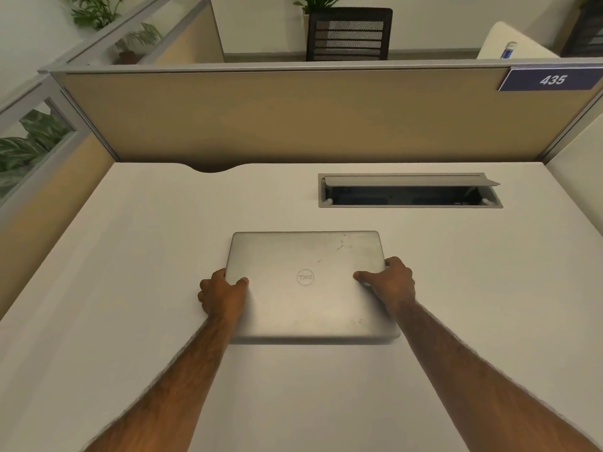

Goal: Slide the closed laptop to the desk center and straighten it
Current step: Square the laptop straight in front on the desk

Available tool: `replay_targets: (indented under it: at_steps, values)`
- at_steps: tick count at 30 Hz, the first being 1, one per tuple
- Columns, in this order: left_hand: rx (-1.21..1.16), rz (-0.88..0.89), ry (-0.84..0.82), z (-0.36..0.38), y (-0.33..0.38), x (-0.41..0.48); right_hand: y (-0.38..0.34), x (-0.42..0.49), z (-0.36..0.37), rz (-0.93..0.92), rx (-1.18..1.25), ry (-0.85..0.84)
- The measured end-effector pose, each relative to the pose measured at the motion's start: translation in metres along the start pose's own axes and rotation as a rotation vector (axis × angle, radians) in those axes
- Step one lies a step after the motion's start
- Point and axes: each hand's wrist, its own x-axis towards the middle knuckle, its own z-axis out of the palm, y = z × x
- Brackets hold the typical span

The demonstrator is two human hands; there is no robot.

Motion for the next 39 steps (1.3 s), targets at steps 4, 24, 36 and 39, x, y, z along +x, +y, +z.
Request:
replay_targets:
  at_steps: [4,24,36,39]
  values:
    - [0.013,0.012,-0.012,0.001,-0.003,-0.001,-0.002,0.001,0.000,0.000,0.003,0.008]
    - [0.281,0.378,0.059,0.002,-0.016,-0.034,0.013,-0.032,0.020,-0.125,-0.345,0.178]
    - [0.650,0.782,-0.024,0.032,-0.037,-0.060,0.022,-0.068,0.074,-0.606,-0.607,0.040]
    - [0.683,0.785,-0.029,0.033,-0.039,-0.058,0.025,-0.066,0.079,-0.626,-0.660,0.028]
